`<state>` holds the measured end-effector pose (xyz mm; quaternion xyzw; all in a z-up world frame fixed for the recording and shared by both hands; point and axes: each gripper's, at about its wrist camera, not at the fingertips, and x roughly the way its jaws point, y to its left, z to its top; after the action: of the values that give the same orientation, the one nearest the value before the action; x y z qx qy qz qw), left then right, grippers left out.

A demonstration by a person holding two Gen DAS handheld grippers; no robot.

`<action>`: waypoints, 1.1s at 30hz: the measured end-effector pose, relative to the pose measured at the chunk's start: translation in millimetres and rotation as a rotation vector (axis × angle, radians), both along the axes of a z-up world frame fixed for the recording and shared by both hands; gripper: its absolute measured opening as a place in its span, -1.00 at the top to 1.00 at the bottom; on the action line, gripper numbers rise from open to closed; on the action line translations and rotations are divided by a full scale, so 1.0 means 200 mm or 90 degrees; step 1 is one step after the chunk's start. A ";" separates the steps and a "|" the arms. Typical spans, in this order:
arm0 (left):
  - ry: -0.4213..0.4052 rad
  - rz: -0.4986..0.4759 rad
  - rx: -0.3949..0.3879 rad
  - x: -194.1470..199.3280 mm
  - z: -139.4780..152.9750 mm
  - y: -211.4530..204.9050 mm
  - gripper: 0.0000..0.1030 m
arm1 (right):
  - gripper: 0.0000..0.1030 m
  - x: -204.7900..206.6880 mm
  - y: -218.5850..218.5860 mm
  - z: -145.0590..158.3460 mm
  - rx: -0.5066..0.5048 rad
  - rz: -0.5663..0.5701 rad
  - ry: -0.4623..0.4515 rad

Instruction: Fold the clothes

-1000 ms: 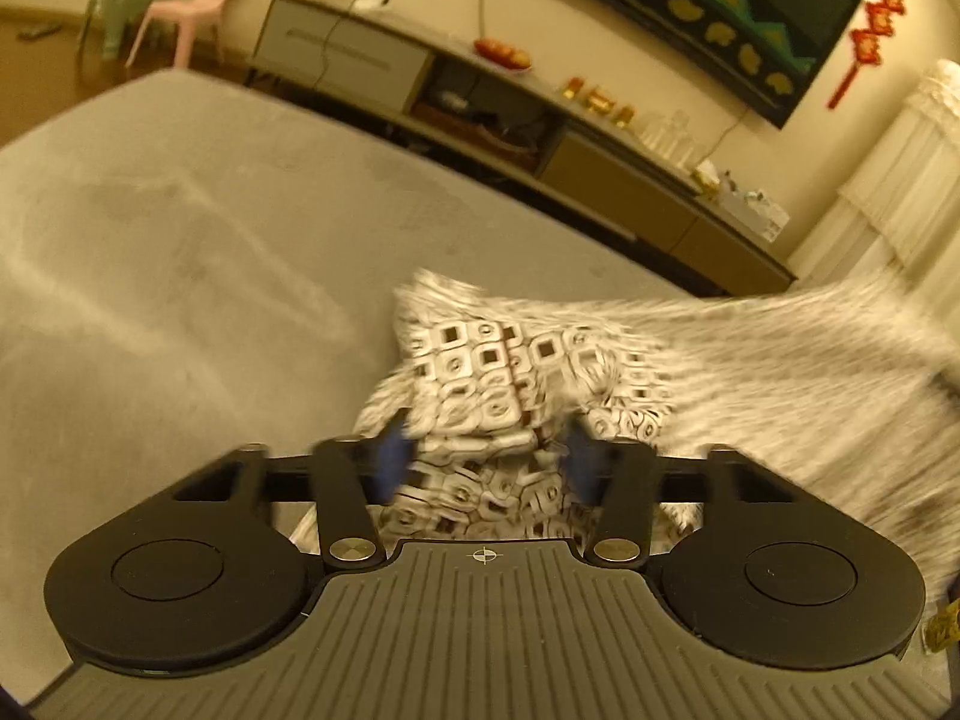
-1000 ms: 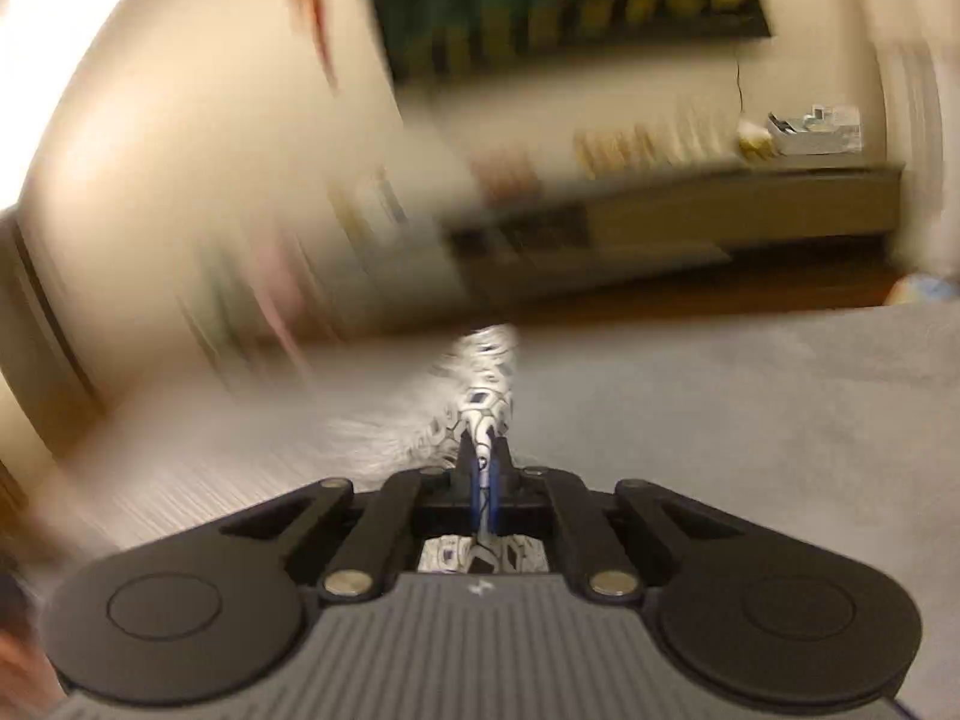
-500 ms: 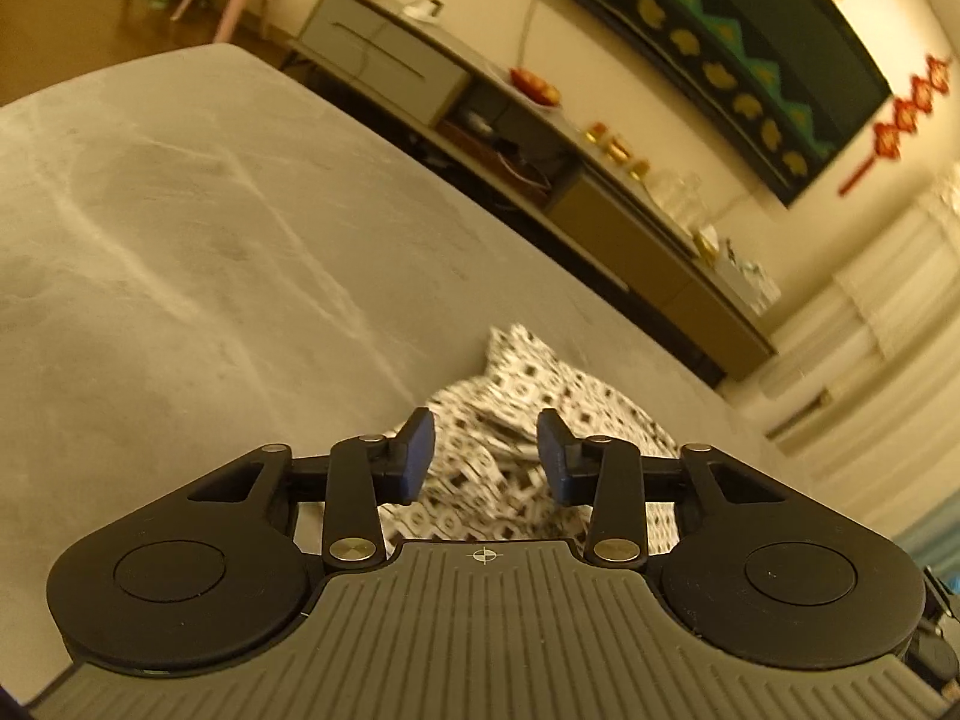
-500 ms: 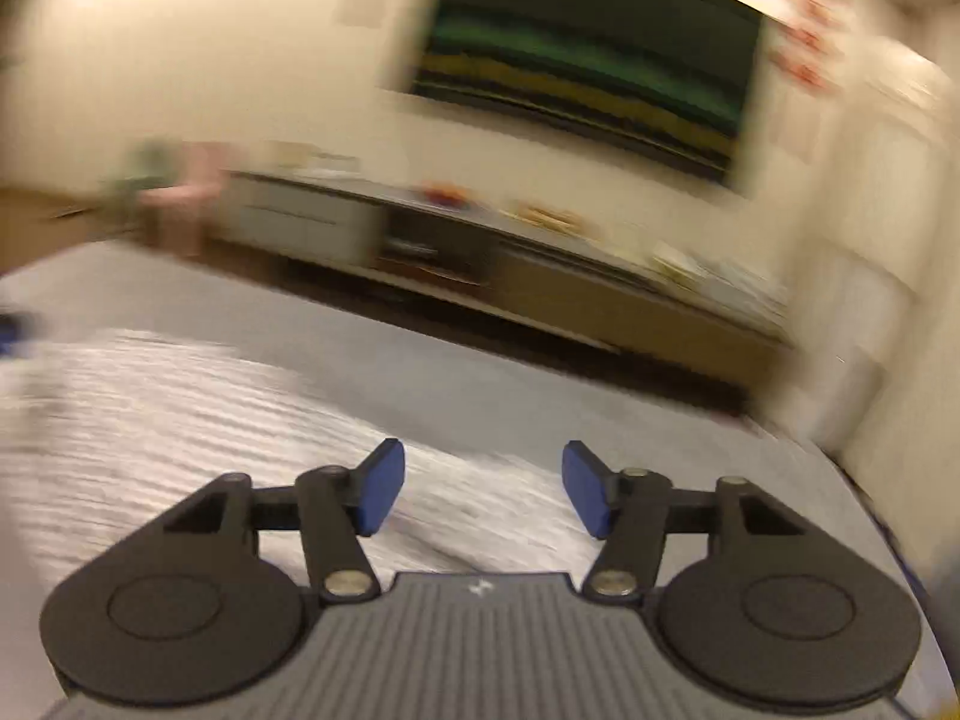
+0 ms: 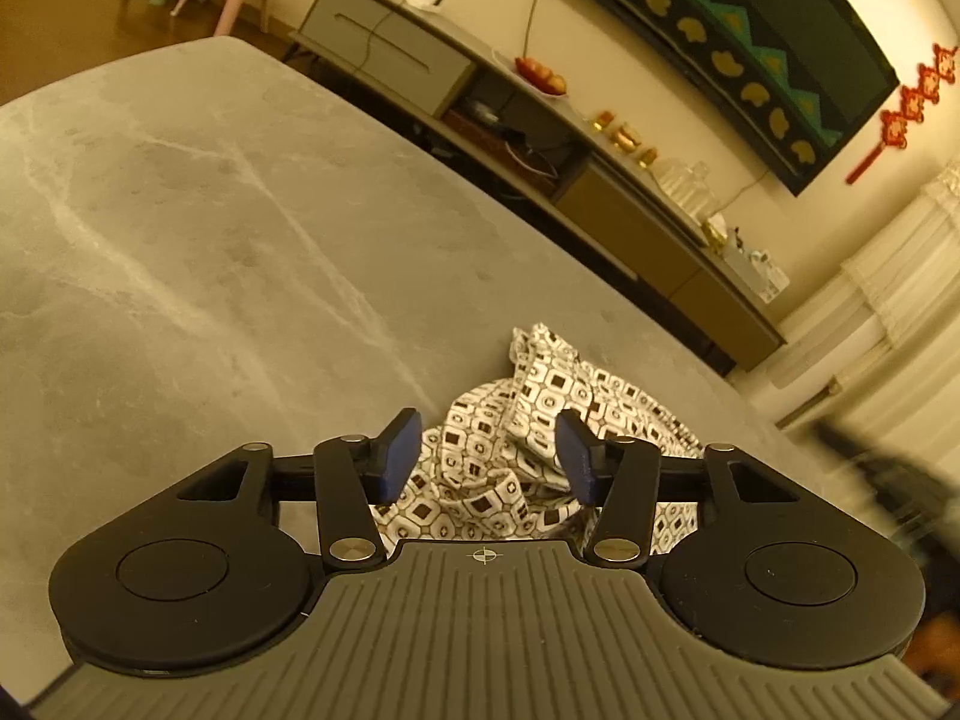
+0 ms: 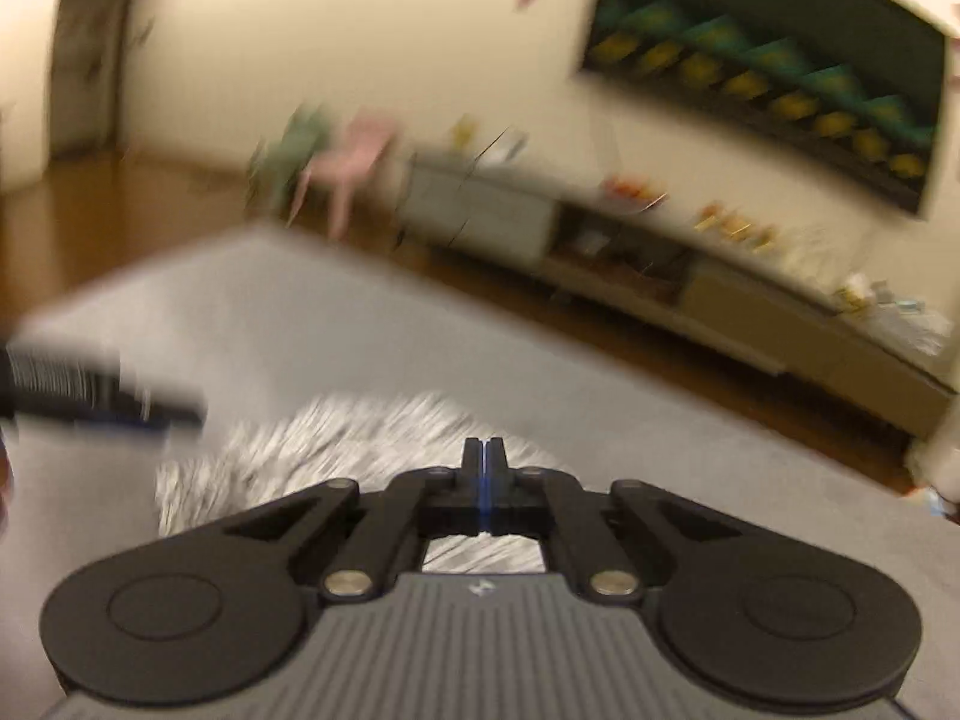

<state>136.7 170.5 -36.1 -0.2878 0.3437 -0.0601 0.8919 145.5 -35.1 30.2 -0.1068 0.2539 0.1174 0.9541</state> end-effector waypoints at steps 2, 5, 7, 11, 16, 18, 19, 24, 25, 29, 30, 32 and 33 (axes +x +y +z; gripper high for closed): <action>0.006 0.026 0.011 -0.01 -0.01 -0.01 0.26 | 0.91 -0.03 -0.08 0.07 0.013 -0.003 -0.016; 0.010 0.068 0.018 -0.03 -0.03 0.00 0.26 | 0.23 0.03 0.04 -0.03 -0.017 0.079 0.060; 0.011 0.087 0.015 -0.05 -0.03 0.03 0.26 | -0.11 0.06 0.19 -0.15 -0.047 0.112 0.082; 0.011 0.091 0.000 -0.05 -0.04 0.10 0.24 | -0.09 0.13 0.44 -0.33 -0.087 0.118 0.117; 0.012 0.056 -0.014 0.01 -0.04 0.09 0.20 | 0.88 0.19 0.27 -0.20 0.078 0.049 0.129; 0.000 0.017 0.000 0.03 -0.03 0.03 0.11 | 0.92 0.18 0.15 -0.12 0.161 0.034 0.128; -0.003 -0.011 0.014 0.04 -0.03 -0.02 0.04 | 0.98 0.17 0.10 -0.09 0.202 0.027 0.128; -0.020 -0.083 0.144 0.05 -0.09 -0.27 -0.04 | 0.99 0.02 -0.18 -0.01 0.319 -0.030 0.088; -0.023 -0.082 0.168 0.07 -0.12 -0.30 0.02 | 0.99 -0.04 -0.26 -0.01 0.343 -0.043 0.075; -0.029 -0.075 0.226 0.08 -0.19 -0.35 1.00 | 0.99 -0.32 -0.70 0.06 0.412 -0.155 -0.019; -0.034 -0.061 0.220 0.07 -0.18 -0.33 1.00 | 0.99 -0.40 -0.83 0.06 0.413 -0.206 -0.045; -0.047 -0.023 0.194 0.04 -0.13 -0.27 1.00 | 0.99 -0.59 -1.09 0.01 0.381 -0.333 -0.080; -0.057 -0.001 0.174 0.02 -0.09 -0.23 1.00 | 0.99 -0.68 -1.21 -0.03 0.356 -0.396 -0.078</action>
<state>141.0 124.4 -53.9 -0.1606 0.3087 -0.0259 0.9371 9.6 -277.2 25.0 0.2310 0.1752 -0.1187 0.9497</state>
